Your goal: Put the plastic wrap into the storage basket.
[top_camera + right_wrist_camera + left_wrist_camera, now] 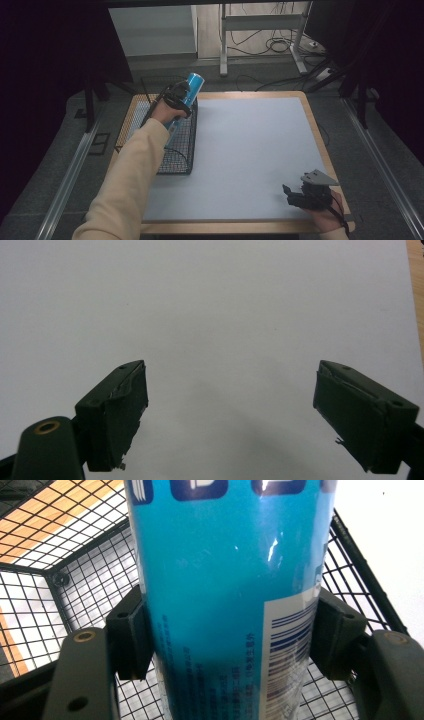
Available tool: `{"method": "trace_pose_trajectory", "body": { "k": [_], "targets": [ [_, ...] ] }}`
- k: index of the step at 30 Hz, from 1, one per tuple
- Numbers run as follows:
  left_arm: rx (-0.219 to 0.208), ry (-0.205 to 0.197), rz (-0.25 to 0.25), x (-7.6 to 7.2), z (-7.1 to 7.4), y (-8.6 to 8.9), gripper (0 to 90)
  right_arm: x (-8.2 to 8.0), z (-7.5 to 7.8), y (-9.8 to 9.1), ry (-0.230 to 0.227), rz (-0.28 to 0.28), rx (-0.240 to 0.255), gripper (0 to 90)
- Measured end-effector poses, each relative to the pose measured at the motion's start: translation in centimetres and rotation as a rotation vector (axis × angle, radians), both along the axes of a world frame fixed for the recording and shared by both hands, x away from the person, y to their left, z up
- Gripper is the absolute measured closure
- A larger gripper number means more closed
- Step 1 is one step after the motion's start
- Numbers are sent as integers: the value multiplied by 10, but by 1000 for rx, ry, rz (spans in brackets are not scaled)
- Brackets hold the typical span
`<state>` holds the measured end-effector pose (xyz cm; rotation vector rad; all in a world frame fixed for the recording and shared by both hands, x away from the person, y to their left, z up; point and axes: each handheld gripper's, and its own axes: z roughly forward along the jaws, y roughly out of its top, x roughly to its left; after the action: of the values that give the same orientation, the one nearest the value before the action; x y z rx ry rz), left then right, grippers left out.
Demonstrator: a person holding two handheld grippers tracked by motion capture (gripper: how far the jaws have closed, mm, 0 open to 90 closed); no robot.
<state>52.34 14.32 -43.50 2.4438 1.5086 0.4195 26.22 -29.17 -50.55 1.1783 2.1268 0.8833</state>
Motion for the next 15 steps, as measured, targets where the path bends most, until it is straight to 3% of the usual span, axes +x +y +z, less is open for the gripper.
{"method": "trace_pose_trajectory", "body": {
  "k": [8,11,15],
  "targets": [
    [-56,5,13,-4,18,3,164,0,0,0,-1,1,2,145],
    [-63,-29,15,-10,23,5,151,0,0,0,1,1,1,145],
    [-76,-25,-7,-21,29,5,124,0,1,0,-3,2,1,145]
  ]
}}
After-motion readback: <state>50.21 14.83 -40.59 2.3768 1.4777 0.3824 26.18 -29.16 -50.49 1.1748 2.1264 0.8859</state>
